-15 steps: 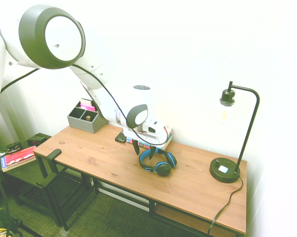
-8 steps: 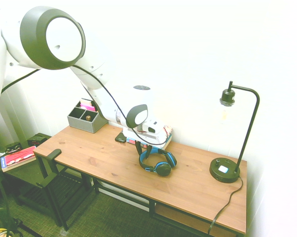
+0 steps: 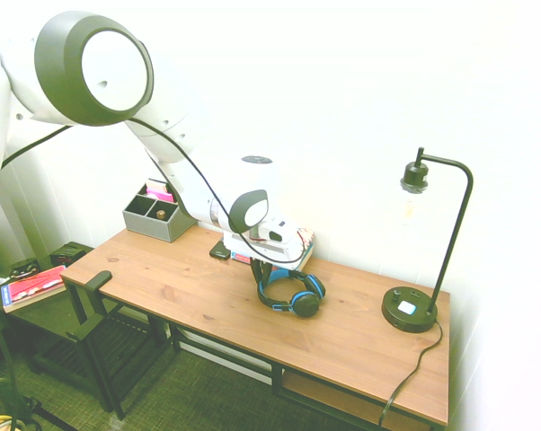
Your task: Hang the headphone
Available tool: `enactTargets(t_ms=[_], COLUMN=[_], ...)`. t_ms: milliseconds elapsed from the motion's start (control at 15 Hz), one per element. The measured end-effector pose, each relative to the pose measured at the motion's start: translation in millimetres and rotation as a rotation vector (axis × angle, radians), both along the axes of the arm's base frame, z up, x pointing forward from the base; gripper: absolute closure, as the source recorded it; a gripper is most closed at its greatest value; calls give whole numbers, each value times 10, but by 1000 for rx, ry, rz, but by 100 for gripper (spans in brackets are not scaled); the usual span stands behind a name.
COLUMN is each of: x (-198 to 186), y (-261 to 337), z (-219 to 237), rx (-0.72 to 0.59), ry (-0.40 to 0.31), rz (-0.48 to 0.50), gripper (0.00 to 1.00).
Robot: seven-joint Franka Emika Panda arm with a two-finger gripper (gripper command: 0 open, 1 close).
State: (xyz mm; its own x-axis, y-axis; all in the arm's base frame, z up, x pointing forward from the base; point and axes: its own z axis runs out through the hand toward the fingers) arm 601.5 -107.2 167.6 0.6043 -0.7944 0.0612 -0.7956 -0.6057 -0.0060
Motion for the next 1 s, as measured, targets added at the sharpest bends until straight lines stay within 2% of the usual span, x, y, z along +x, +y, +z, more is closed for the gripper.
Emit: enactTargets(t_ms=[200,400,600,800,1000], x=[-52,-241,-543,-1154,-2097], y=[-59,72,611,1586,2663], z=[248,890,1532,1784,1718], rx=[7,43,97,104,85], ry=[-4,-4,70,141,196], rz=[-27,-17,55,191,270], gripper=[100,100,100,100,100])
